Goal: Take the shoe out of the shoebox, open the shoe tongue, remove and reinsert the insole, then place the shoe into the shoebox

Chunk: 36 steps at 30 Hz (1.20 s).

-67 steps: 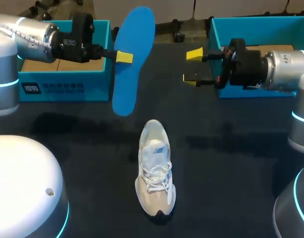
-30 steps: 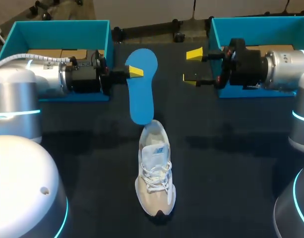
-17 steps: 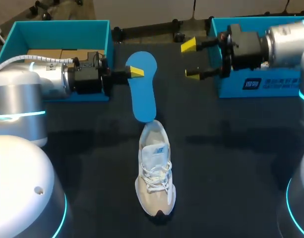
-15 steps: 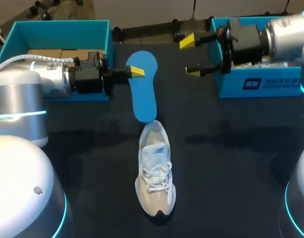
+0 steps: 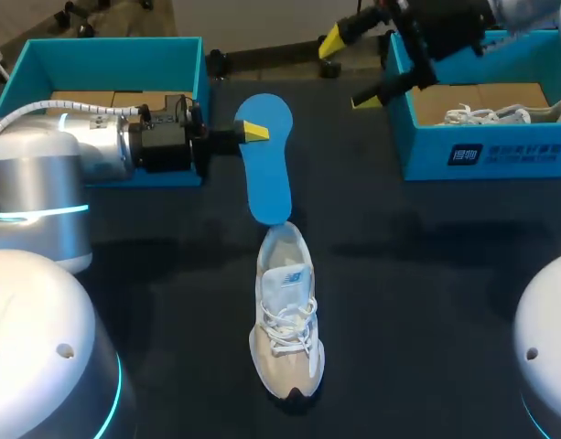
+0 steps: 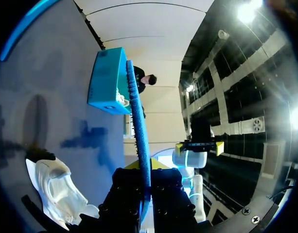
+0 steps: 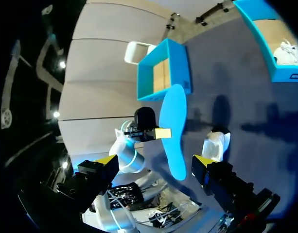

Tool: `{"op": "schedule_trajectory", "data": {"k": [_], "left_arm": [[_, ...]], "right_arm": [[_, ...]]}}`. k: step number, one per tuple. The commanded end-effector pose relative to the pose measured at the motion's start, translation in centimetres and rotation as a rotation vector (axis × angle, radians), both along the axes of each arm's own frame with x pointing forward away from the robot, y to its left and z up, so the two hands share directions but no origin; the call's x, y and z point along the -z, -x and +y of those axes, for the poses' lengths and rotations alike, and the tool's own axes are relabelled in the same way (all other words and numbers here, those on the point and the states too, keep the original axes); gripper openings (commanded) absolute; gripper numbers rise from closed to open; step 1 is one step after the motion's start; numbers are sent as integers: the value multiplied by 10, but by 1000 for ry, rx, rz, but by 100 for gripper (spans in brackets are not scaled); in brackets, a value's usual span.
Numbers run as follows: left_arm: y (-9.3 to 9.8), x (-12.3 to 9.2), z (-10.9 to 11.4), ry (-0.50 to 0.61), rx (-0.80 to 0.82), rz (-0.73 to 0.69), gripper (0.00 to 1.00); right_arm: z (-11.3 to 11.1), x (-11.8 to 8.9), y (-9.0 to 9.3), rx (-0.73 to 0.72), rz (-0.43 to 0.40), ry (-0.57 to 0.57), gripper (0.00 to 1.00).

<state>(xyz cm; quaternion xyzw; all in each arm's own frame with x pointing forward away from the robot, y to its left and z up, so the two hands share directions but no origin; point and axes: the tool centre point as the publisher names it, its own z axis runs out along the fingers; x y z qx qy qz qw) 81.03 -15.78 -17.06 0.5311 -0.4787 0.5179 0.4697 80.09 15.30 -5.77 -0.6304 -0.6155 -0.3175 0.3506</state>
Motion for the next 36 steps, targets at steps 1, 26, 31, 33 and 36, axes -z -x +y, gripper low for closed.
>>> {"op": "schedule_trajectory", "data": {"k": [1,26,31,33,36], "left_arm": [[1,0,1,-3,0,0,0],[1,0,1,-3,0,0,0],[1,0,1,-3,0,0,0],[1,0,1,-3,0,0,0],[1,0,1,-3,0,0,0]], "right_arm": [[19,-15,6,48,23,435,100],[59,-26,7,80,-33,757,100],[73,-23,11,71,-51,845,100],[80,-21,12,57,-73,873,100],[86,-19,14,44,-96,889,100]]}}
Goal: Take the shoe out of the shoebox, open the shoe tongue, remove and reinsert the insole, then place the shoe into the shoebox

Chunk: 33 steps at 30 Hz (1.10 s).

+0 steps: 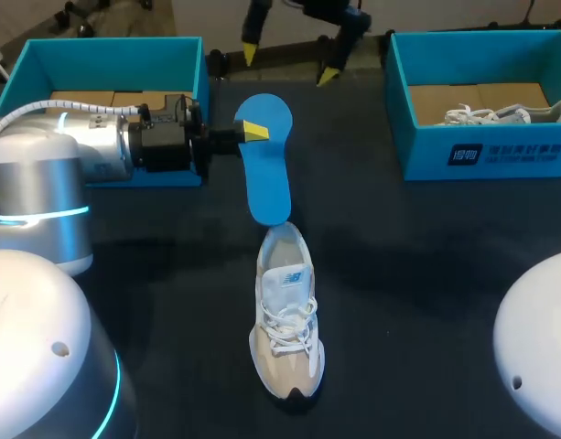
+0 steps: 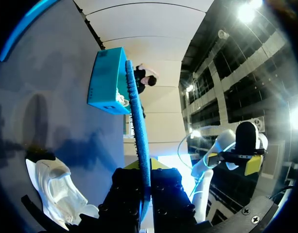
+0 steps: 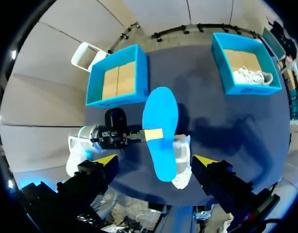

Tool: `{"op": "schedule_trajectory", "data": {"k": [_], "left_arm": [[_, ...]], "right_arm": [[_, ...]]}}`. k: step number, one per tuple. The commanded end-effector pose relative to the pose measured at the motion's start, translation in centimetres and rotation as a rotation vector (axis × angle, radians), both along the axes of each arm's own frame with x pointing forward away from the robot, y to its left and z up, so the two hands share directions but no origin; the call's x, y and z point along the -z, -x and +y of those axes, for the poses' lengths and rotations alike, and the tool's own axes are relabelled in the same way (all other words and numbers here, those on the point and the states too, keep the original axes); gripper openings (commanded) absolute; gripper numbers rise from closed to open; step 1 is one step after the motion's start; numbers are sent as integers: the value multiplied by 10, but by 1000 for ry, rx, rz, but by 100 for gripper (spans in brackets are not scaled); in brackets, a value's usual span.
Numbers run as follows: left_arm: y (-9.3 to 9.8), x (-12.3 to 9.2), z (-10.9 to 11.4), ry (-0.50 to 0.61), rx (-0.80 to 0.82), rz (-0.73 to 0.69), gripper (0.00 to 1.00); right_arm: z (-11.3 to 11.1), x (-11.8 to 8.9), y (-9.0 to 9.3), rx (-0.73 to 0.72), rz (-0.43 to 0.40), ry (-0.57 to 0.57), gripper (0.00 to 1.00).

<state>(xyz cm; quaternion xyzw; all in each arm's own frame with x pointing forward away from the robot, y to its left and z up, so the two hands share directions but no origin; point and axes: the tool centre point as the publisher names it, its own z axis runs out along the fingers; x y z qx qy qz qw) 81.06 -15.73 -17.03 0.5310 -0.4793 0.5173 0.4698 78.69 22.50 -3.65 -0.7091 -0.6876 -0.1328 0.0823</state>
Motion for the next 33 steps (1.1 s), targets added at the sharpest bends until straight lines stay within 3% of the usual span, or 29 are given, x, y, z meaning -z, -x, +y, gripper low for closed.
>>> {"op": "schedule_trajectory", "data": {"k": [1,15,22,26,33], "left_arm": [[1,0,0,-2,-1,0,0],[1,0,0,-2,-1,0,0],[1,0,0,-2,-1,0,0],[1,0,0,-2,-1,0,0],[1,0,0,-2,-1,0,0]], "right_arm": [[16,2,1,-1,-1,217,100],[48,10,11,-11,16,319,100],[53,17,16,2,5,272,100],[46,17,15,-14,-2,222,100],[5,18,13,59,32,19,100]]}}
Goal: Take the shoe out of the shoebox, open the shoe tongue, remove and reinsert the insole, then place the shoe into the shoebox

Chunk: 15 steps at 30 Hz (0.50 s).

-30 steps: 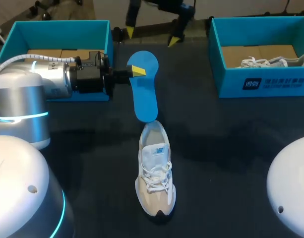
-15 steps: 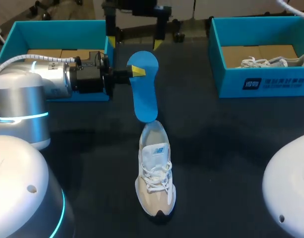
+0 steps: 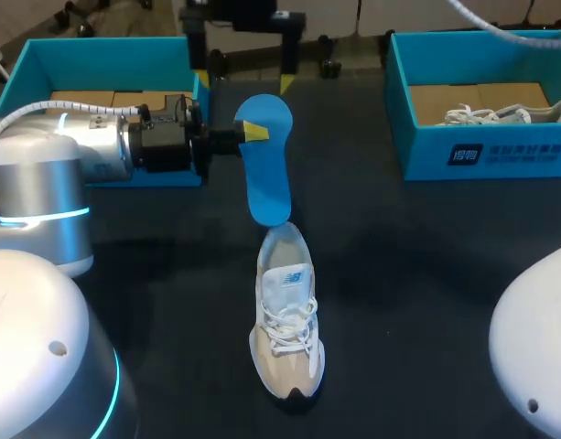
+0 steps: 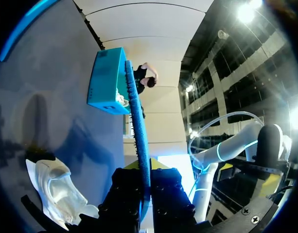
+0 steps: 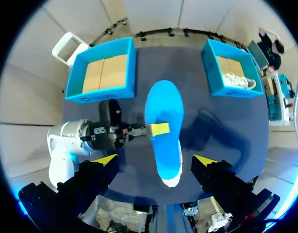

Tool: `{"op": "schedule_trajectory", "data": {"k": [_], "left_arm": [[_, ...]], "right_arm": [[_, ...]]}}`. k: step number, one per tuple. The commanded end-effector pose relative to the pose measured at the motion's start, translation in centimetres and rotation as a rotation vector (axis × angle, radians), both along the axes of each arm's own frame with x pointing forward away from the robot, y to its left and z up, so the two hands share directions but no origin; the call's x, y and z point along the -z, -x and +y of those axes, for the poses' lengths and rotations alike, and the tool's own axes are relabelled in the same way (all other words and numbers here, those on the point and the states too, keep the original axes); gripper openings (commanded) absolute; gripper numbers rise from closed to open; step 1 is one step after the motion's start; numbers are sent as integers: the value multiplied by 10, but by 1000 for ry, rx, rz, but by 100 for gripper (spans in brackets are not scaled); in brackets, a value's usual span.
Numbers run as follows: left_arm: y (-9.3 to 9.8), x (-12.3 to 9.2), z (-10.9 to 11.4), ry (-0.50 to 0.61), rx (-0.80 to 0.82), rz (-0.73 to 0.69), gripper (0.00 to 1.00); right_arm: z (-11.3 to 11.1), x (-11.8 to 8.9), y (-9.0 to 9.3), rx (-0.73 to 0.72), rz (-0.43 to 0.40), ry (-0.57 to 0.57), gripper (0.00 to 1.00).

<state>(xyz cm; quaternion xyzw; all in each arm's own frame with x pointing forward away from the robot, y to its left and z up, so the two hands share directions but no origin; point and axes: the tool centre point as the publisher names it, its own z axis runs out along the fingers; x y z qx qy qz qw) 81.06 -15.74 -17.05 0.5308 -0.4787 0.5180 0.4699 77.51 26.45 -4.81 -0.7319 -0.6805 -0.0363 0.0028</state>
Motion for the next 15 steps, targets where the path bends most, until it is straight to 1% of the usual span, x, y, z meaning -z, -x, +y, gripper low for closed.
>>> {"op": "schedule_trajectory", "data": {"k": [1,2,3,5,6,11,15], "left_arm": [[1,0,0,-3,0,0,0],[1,0,0,-3,0,0,0],[1,0,0,-3,0,0,0],[1,0,0,-3,0,0,0],[1,0,0,-3,0,0,0],[1,0,0,-3,0,0,0],[1,0,0,-3,0,0,0]], "right_arm": [[-42,9,0,27,-4,-293,100],[-46,12,-1,40,9,-337,100],[-49,16,-2,28,-3,-394,100],[-53,21,-3,48,13,-455,100],[-55,23,-2,36,-10,-494,100],[-57,31,4,39,-26,-594,100],[-57,35,5,3,-65,-623,100]]}}
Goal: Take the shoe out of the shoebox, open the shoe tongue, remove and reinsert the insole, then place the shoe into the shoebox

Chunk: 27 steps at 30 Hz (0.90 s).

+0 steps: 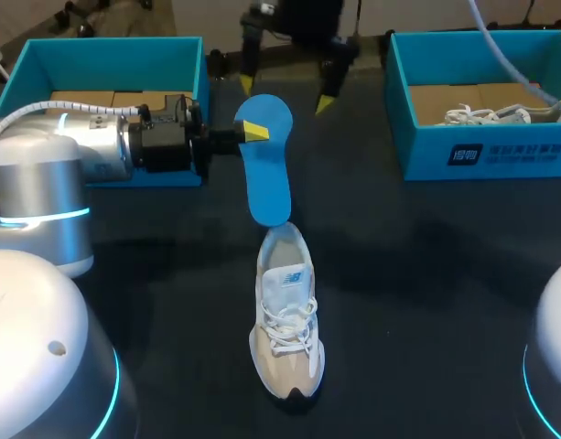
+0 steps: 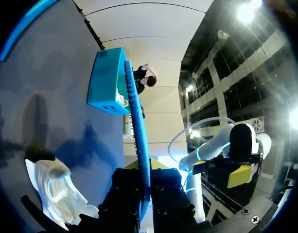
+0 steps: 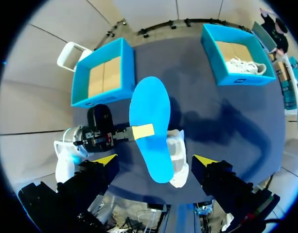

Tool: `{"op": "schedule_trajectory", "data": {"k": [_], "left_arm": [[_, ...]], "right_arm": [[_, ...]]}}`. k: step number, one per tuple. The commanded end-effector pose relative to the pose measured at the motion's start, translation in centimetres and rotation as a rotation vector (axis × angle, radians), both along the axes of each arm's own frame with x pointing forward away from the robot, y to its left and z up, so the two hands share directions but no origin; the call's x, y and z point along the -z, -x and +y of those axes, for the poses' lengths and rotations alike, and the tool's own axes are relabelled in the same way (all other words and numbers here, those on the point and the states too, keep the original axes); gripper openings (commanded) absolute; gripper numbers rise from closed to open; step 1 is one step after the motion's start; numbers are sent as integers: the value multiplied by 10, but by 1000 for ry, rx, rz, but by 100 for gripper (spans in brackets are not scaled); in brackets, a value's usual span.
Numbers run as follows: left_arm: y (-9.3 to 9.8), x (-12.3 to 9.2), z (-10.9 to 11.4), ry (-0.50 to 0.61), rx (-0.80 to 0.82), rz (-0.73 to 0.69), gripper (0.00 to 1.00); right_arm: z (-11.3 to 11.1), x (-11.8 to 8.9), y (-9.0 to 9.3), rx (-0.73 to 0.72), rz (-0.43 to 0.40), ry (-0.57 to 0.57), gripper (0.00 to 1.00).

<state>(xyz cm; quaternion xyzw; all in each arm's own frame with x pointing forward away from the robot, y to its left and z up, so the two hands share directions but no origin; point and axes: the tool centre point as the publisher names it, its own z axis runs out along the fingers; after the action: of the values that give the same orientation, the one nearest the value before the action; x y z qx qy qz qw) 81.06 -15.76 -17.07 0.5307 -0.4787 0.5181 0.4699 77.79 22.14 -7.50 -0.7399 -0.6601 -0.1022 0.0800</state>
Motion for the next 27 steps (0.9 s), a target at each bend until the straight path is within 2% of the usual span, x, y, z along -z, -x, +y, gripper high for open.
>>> {"op": "schedule_trajectory", "data": {"k": [1,18,27], "left_arm": [[1,0,0,-3,0,0,0],[1,0,0,-3,0,0,0],[1,0,0,-3,0,0,0]], "right_arm": [[-15,10,7,-25,-81,-428,100],[-32,46,-1,-39,-167,-713,100],[-26,61,-8,-51,-190,-823,100]]}}
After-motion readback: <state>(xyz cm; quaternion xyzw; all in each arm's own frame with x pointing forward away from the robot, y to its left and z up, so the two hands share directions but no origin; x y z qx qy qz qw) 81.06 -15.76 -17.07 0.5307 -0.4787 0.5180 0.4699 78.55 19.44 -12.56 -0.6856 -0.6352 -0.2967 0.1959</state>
